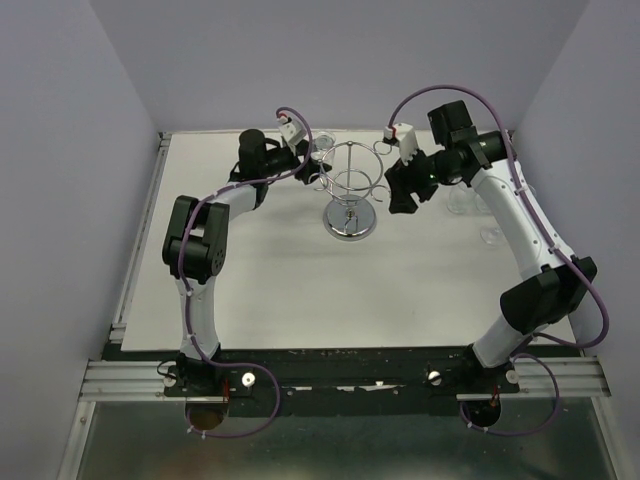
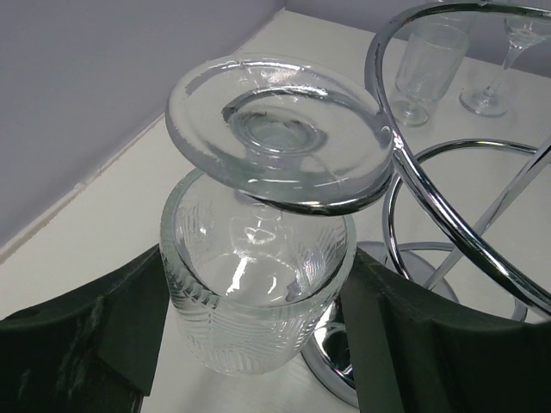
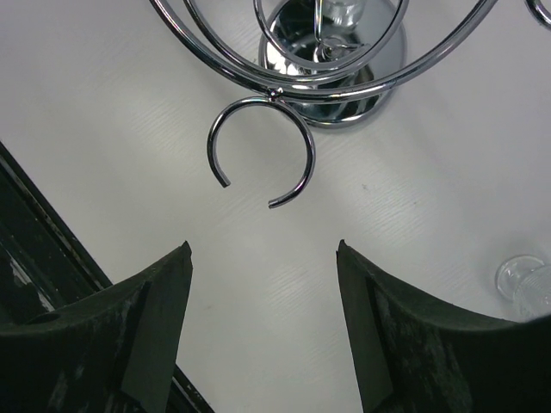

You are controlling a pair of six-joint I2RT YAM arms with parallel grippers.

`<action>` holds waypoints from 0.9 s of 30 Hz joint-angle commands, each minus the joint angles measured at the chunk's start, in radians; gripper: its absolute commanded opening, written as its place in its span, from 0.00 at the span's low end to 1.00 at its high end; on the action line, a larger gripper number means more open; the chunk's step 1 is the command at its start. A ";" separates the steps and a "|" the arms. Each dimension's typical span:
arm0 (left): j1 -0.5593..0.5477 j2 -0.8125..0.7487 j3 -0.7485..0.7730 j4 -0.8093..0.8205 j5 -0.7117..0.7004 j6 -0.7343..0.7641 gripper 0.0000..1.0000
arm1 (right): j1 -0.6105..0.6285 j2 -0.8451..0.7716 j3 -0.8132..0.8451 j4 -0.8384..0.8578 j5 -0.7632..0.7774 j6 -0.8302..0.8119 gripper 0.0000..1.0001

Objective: Take the wine glass off the wine glass rack

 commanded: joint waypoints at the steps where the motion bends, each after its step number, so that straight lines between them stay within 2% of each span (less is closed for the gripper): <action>1: -0.005 -0.040 0.003 0.089 -0.012 -0.068 0.58 | 0.006 -0.020 -0.030 -0.001 0.036 -0.014 0.76; 10: -0.004 -0.104 -0.082 0.106 -0.017 -0.083 0.50 | 0.006 0.009 0.004 0.020 0.036 -0.016 0.76; 21: -0.006 -0.120 -0.099 0.114 -0.032 -0.122 0.43 | 0.006 0.000 -0.024 0.025 0.045 -0.020 0.76; 24: -0.006 -0.120 -0.085 0.086 -0.023 -0.131 0.38 | 0.006 0.006 -0.016 0.031 0.050 -0.020 0.76; 27: -0.006 -0.121 -0.080 0.083 -0.018 -0.134 0.27 | 0.006 0.009 -0.006 0.029 0.051 -0.020 0.76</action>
